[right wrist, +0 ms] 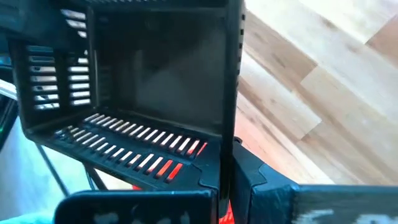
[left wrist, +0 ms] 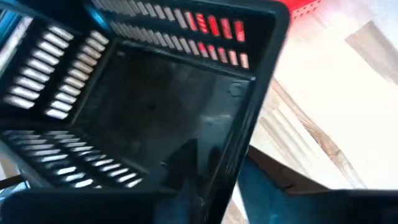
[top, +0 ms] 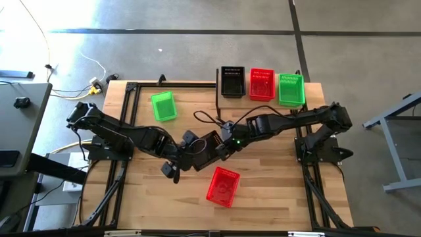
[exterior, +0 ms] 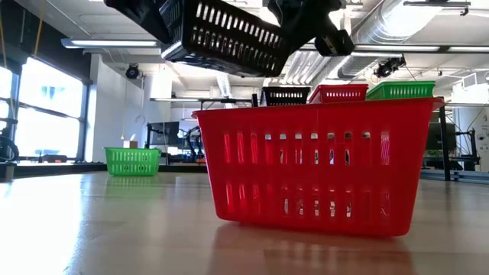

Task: Stack baskets on shelf by color
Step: Stack the black bin on top of the black bin on the shelf

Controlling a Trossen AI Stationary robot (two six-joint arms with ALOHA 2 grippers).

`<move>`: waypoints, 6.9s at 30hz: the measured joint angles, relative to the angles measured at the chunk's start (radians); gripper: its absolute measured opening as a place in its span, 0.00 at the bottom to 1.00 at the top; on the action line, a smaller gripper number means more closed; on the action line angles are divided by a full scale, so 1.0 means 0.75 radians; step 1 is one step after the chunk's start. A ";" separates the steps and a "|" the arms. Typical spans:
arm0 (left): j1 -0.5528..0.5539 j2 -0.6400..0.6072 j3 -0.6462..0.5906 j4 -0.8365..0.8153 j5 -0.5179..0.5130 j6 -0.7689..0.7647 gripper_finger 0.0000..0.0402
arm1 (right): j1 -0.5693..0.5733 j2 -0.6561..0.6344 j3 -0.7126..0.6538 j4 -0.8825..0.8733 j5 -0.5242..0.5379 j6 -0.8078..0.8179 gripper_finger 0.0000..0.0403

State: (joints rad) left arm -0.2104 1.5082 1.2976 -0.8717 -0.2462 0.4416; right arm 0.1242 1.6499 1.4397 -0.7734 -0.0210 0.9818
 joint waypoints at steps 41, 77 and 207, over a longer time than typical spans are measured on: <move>0.108 -0.001 -0.001 0.057 -0.006 -0.102 0.00 | -0.193 -0.176 0.006 0.070 0.246 -0.344 0.29; 0.918 -0.002 0.453 0.593 0.064 -0.097 0.00 | -0.477 -0.515 0.006 -0.051 0.668 -0.890 0.29; 0.889 0.560 0.786 0.417 0.166 -0.126 0.40 | -0.621 -0.514 0.006 -0.321 0.750 -0.645 0.29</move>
State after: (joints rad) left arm 0.4561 1.9282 1.8873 -0.5587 -0.1220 0.3472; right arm -0.3416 1.2648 1.4445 -1.0142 0.5411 0.4980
